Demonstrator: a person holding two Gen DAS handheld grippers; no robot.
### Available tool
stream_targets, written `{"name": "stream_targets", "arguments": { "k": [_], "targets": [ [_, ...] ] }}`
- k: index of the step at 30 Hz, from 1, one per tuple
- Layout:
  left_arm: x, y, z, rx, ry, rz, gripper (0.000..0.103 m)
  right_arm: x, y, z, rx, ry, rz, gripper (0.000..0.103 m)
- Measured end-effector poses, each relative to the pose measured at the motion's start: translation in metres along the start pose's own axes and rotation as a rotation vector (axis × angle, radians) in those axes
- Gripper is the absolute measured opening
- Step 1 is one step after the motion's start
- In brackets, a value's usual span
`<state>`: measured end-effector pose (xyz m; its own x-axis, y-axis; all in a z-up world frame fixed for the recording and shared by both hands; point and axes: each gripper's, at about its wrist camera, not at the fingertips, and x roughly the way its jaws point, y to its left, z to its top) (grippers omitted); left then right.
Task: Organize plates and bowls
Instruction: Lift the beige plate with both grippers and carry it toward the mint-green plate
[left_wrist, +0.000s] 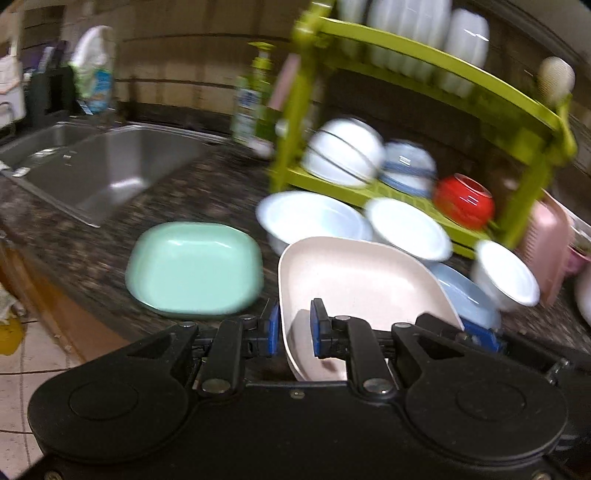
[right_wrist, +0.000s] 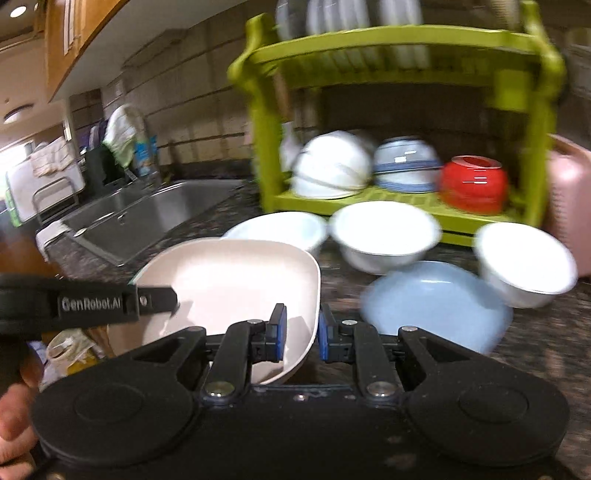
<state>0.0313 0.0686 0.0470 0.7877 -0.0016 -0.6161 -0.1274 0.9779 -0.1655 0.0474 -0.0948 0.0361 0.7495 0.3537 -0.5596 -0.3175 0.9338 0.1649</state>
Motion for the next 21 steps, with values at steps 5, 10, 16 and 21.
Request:
{"name": "stream_targets", "arguments": {
  "k": [5, 10, 16, 21],
  "targets": [
    [0.004, 0.046, 0.017, -0.033, -0.032, 0.086, 0.022, 0.04, 0.046, 0.014, -0.004, 0.032, 0.07, 0.02],
    [0.022, 0.08, 0.025, -0.056, -0.019, 0.136, 0.022, 0.075, 0.079, 0.022, -0.008, 0.065, 0.105, 0.02],
    [0.053, 0.106, 0.032, -0.075, 0.018, 0.143, 0.022, 0.113, 0.098, 0.024, -0.024, 0.102, 0.094, 0.02],
    [0.078, 0.117, 0.035, -0.088, 0.049, 0.115, 0.022, 0.132, 0.096, 0.024, -0.023, 0.109, 0.065, 0.02]
  ]
}}
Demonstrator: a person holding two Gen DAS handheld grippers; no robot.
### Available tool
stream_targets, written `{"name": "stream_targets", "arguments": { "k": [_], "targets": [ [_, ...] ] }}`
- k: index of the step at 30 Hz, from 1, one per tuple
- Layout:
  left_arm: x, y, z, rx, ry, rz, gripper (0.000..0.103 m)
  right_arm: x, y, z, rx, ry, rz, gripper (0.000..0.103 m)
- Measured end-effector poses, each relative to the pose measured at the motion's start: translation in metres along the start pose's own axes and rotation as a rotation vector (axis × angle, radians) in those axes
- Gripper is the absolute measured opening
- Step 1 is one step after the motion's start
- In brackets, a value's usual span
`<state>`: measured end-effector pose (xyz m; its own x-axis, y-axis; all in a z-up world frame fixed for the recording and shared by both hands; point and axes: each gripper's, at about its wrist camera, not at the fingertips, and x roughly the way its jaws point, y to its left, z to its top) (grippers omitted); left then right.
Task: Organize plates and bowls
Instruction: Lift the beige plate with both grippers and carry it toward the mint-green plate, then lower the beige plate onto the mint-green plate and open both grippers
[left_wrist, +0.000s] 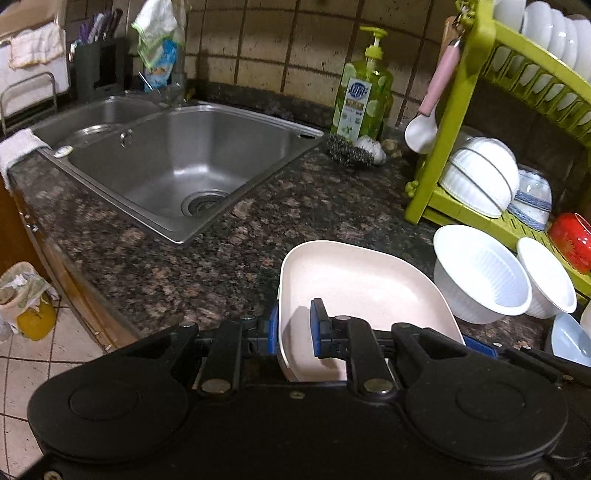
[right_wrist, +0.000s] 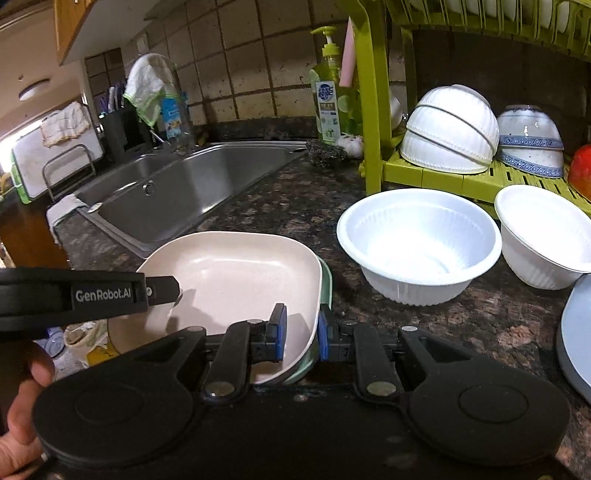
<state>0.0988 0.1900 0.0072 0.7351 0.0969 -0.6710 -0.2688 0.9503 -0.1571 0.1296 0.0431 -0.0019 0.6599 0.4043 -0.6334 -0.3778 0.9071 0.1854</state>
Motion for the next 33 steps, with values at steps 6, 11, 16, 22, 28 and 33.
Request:
{"name": "stream_targets", "arguments": {
  "k": [6, 11, 16, 22, 28, 33],
  "targets": [
    [0.013, 0.0, 0.0, 0.014, 0.005, -0.002, 0.022, 0.006, 0.003, 0.001, -0.058, -0.032, -0.033, 0.022],
    [0.011, 0.002, 0.0, 0.015, 0.005, -0.004, 0.028, 0.007, 0.007, 0.0, -0.096, -0.044, -0.031, 0.029],
    [0.007, 0.004, -0.002, 0.017, 0.0, -0.014, 0.043, 0.006, 0.008, -0.001, -0.101, -0.047, -0.029, 0.03],
    [-0.007, 0.002, -0.003, 0.032, -0.05, 0.001, 0.043, 0.004, 0.006, -0.003, -0.104, -0.045, -0.025, 0.03],
    [-0.017, 0.0, -0.004, 0.04, -0.07, 0.01, 0.043, -0.004, 0.004, -0.003, -0.093, -0.064, -0.003, 0.03],
    [-0.029, 0.002, -0.005, 0.03, -0.082, 0.008, 0.043, -0.018, 0.002, -0.005, -0.088, -0.081, 0.024, 0.03]
  ]
}}
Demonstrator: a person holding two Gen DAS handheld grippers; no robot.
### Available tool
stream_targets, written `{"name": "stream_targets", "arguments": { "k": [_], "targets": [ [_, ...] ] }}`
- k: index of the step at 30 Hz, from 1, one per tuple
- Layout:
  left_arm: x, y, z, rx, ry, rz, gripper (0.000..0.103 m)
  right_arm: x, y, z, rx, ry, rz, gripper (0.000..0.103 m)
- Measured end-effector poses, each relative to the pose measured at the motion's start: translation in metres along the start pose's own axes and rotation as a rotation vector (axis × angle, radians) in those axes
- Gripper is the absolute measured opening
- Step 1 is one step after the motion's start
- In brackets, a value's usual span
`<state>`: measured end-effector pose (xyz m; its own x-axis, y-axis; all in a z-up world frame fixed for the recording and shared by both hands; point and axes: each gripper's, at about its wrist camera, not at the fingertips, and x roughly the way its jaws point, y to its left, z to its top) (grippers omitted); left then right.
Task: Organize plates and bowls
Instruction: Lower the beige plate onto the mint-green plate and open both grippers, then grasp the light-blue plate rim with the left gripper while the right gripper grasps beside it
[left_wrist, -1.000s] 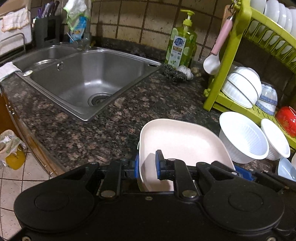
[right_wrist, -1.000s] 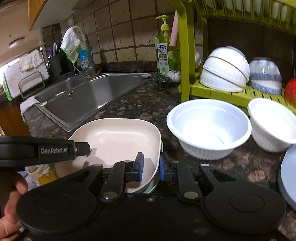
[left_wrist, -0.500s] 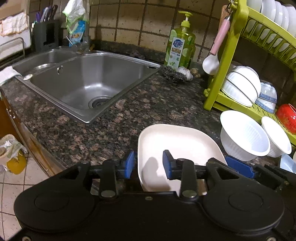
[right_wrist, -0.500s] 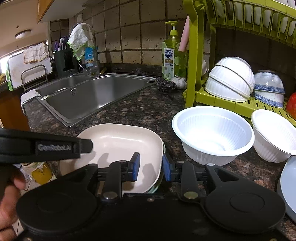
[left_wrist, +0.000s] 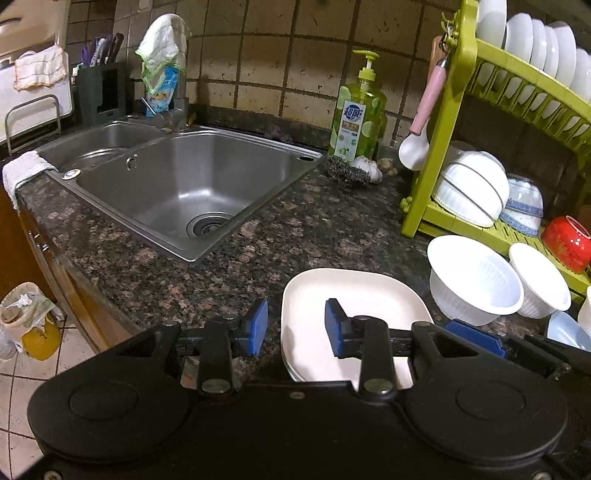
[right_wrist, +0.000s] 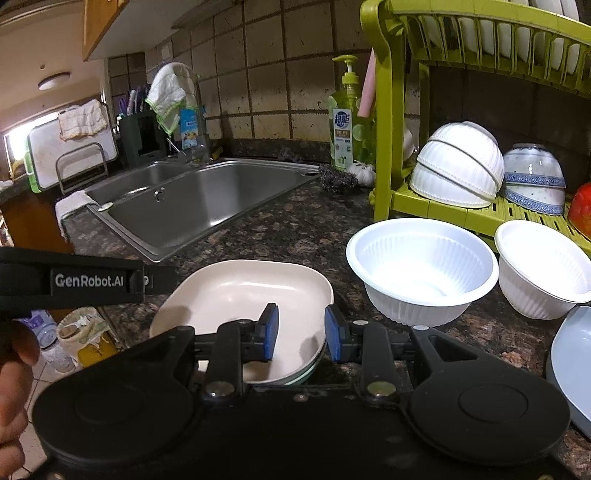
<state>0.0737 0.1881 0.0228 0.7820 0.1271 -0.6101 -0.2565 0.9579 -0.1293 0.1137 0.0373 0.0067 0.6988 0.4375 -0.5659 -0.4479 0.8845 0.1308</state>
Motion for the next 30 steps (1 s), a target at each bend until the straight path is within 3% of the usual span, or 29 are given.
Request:
{"name": "stream_targets", "arguments": {
  "k": [6, 10, 17, 24, 30],
  "targets": [
    [-0.018, -0.004, -0.001, 0.005, -0.02, -0.003, 0.045, -0.024, -0.002, -0.003, -0.001, -0.028, 0.035, 0.032],
    [-0.031, -0.012, -0.003, 0.018, -0.038, -0.005, 0.053, -0.046, -0.006, -0.007, -0.002, -0.051, 0.047, 0.034],
    [-0.057, -0.045, -0.011, 0.061, -0.069, -0.043, 0.06, -0.096, -0.032, -0.02, 0.02, -0.117, 0.029, 0.048],
    [-0.07, -0.104, -0.02, 0.138, -0.07, -0.134, 0.067, -0.153, -0.08, -0.044, 0.059, -0.192, -0.088, 0.059],
    [-0.059, -0.165, -0.027, 0.206, 0.003, -0.231, 0.067, -0.189, -0.135, -0.063, 0.2, -0.24, -0.243, 0.062]
  ]
}}
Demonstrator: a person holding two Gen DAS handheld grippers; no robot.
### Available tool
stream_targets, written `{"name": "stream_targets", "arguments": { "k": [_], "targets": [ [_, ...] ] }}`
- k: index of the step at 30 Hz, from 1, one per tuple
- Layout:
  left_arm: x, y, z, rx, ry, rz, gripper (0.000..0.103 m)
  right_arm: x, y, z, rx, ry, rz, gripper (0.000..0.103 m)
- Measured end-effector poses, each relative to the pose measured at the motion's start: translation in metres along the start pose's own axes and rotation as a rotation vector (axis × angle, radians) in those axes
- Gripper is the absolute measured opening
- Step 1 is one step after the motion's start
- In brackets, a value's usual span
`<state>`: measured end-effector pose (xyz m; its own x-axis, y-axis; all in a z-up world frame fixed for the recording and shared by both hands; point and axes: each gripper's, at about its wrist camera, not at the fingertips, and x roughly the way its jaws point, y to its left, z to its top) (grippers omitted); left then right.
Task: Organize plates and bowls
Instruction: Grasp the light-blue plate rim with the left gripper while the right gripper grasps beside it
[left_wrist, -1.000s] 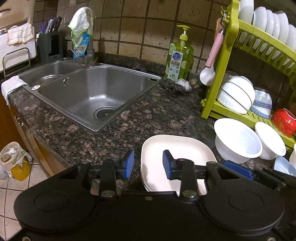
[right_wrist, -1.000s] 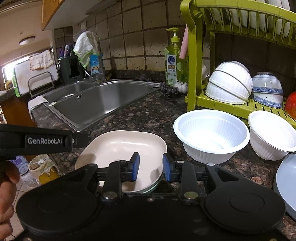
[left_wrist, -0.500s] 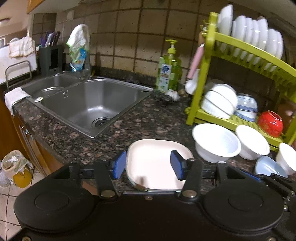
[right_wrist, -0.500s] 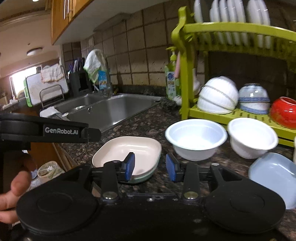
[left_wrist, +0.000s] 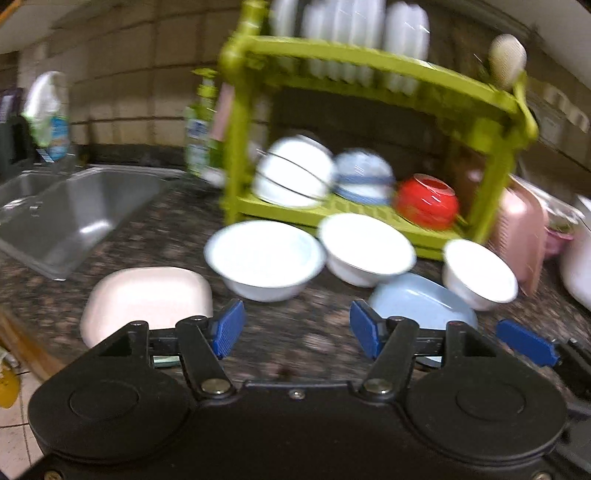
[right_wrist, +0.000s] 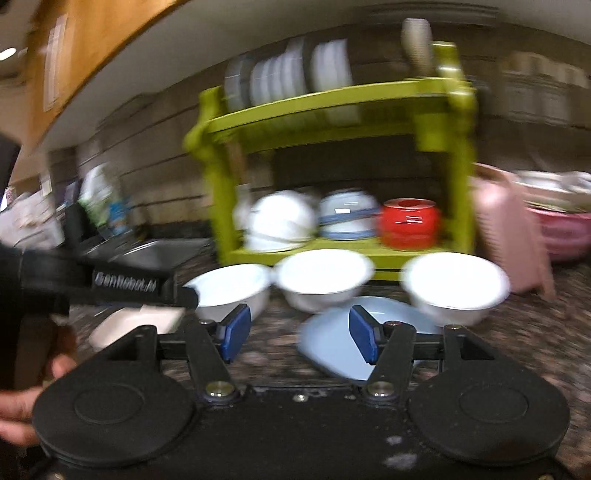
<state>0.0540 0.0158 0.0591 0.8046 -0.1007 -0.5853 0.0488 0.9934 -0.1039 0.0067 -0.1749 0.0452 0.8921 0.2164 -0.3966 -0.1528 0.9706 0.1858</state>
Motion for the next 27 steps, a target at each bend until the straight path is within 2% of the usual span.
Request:
{"name": "stream_targets", "arguments": {
  "k": [3, 7, 11, 17, 21, 24, 27],
  "targets": [
    [0.016, -0.027, 0.002, 0.042, 0.039, -0.031, 0.067, -0.004, -0.035, -0.001, 0.1, 0.013, -0.09, 0.062],
    [0.034, -0.057, 0.0, 0.094, 0.031, -0.047, 0.066, -0.007, -0.077, -0.004, 0.243, 0.072, -0.183, 0.062],
    [0.054, -0.074, 0.003, 0.165, 0.034, -0.06, 0.066, -0.004, -0.096, -0.01, 0.269, 0.122, -0.246, 0.062],
    [0.077, -0.084, 0.008, 0.243, 0.066, -0.055, 0.066, 0.011, -0.092, -0.001, 0.222, 0.167, -0.239, 0.061],
    [0.08, -0.089, 0.007, 0.334, 0.02, -0.079, 0.066, 0.029, -0.089, 0.009, 0.211, 0.173, -0.256, 0.061],
    [0.083, -0.085, 0.009, 0.347, 0.011, -0.118, 0.066, 0.049, -0.089, 0.011, 0.238, 0.237, -0.242, 0.06],
    [0.093, -0.081, 0.012, 0.337, 0.043, -0.133, 0.066, 0.066, -0.091, 0.007, 0.291, 0.276, -0.236, 0.057]
  ]
}}
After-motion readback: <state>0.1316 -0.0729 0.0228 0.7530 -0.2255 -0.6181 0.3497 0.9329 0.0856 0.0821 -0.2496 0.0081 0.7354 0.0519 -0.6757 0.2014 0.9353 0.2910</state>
